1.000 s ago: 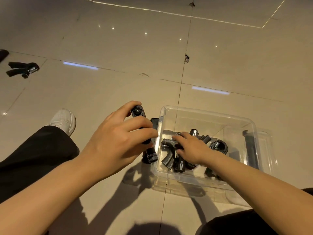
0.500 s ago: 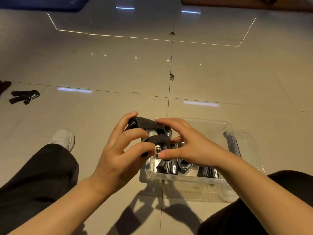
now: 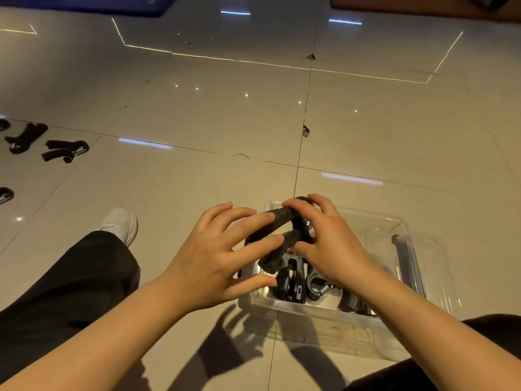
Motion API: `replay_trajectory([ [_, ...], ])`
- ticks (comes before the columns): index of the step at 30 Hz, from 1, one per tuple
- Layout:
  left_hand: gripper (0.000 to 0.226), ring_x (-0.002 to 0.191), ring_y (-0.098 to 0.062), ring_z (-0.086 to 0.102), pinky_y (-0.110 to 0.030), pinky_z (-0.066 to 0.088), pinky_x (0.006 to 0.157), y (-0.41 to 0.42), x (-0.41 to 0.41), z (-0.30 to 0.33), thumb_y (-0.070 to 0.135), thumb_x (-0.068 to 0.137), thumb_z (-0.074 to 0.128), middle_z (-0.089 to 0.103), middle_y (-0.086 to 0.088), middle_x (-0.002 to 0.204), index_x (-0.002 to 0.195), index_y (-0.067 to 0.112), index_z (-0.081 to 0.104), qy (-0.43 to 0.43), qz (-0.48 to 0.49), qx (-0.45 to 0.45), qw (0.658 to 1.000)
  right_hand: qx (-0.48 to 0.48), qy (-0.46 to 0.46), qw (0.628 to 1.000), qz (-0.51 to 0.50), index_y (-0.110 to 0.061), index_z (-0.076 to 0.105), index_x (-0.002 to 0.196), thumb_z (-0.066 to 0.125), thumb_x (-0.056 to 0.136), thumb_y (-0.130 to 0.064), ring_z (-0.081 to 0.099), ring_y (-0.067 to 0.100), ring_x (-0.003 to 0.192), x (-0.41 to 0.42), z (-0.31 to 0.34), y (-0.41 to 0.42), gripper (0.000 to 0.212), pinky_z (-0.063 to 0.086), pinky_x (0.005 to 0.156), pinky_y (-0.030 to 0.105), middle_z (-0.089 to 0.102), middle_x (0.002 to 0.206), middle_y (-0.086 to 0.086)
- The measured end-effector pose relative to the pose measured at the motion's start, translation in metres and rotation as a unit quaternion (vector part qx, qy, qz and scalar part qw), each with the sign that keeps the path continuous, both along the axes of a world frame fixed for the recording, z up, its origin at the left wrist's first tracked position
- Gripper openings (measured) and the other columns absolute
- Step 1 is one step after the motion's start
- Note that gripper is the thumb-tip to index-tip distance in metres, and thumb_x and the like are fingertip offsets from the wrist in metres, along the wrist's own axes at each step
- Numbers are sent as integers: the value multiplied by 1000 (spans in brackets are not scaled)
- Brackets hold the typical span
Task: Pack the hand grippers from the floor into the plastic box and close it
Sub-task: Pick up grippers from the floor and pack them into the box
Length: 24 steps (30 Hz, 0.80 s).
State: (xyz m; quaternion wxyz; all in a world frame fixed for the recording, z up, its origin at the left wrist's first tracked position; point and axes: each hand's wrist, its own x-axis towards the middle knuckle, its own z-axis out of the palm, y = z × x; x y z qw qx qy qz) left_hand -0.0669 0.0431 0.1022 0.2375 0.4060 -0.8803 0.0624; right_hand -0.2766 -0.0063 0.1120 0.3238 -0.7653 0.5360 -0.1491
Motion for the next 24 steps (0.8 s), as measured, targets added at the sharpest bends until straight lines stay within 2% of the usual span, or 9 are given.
replay_trajectory([
  [2, 58, 123, -33, 48, -53, 39, 97, 0, -1, -3, 62, 83, 56, 53, -6, 134, 128, 26, 50, -44, 13, 21, 999, -56, 72, 996, 9, -41, 37, 138, 64, 85, -12, 53, 26, 117, -2, 2, 3, 66, 46, 92, 26, 9, 155, 0],
  [5, 64, 125, -34, 45, -54, 39, 98, 3, -11, -12, 63, 80, 57, 50, -9, 137, 131, 26, 47, -87, 23, 36, 995, -96, 143, 985, 24, -39, 31, 140, 61, 85, -8, 62, 28, 94, 0, 4, 7, 71, 54, 80, 30, -2, 157, 4],
  [7, 66, 124, -33, 45, -52, 41, 98, 3, -18, -16, 58, 78, 62, 47, -12, 137, 132, 23, 46, -85, 28, 47, 995, -110, 166, 979, 33, -38, 30, 140, 60, 84, -4, 63, 27, 83, 2, 5, 8, 72, 55, 70, 31, -5, 158, 6],
  [10, 64, 128, -32, 40, -45, 40, 101, 2, -24, -20, 45, 80, 63, 43, -16, 139, 134, 19, 43, -32, 25, 80, 996, -113, 174, 978, 31, -37, 32, 138, 58, 83, -2, 62, 27, 74, 5, 7, 7, 70, 52, 63, 30, -4, 158, 8],
  [13, 60, 132, -31, 37, -41, 39, 104, 3, -29, -20, 35, 80, 62, 40, -17, 141, 134, 19, 42, 40, 40, 118, 991, -105, 158, 982, 17, -38, 32, 139, 59, 84, -4, 63, 29, 81, 4, 5, 4, 70, 54, 70, 34, -2, 157, 7],
  [15, 57, 131, -30, 37, -37, 35, 106, 5, -33, -18, 29, 78, 61, 43, -17, 138, 131, 19, 44, 86, 47, 129, 987, -93, 127, 987, 14, -41, 31, 140, 62, 85, -8, 63, 28, 93, 3, 1, 3, 72, 54, 77, 33, 0, 157, 4],
  [18, 58, 129, -31, 40, -35, 33, 107, 3, -32, -13, 22, 74, 70, 46, -16, 137, 127, 21, 48, 98, 41, 124, 987, -30, 48, 998, -11, -46, 21, 143, 66, 85, -20, 55, 25, 115, 0, 0, -1, 78, 49, 92, 32, 1, 158, -4],
  [21, 55, 128, -33, 41, -37, 36, 105, -1, -29, -12, 21, 73, 74, 45, -17, 138, 122, 19, 51, 102, 42, 109, 988, 17, -13, 998, -59, -45, 17, 145, 71, 80, -29, 53, 22, 118, -9, 4, -11, 86, 47, 96, 41, 19, 155, -1],
  [24, 49, 128, -34, 40, -38, 38, 104, -1, -31, -12, 26, 77, 72, 45, -15, 139, 121, 18, 53, 115, 45, 99, 987, 86, -33, 992, -91, -41, 22, 143, 74, 78, -31, 64, 17, 90, -19, 9, -15, 85, 52, 83, 36, 54, 128, 0],
])
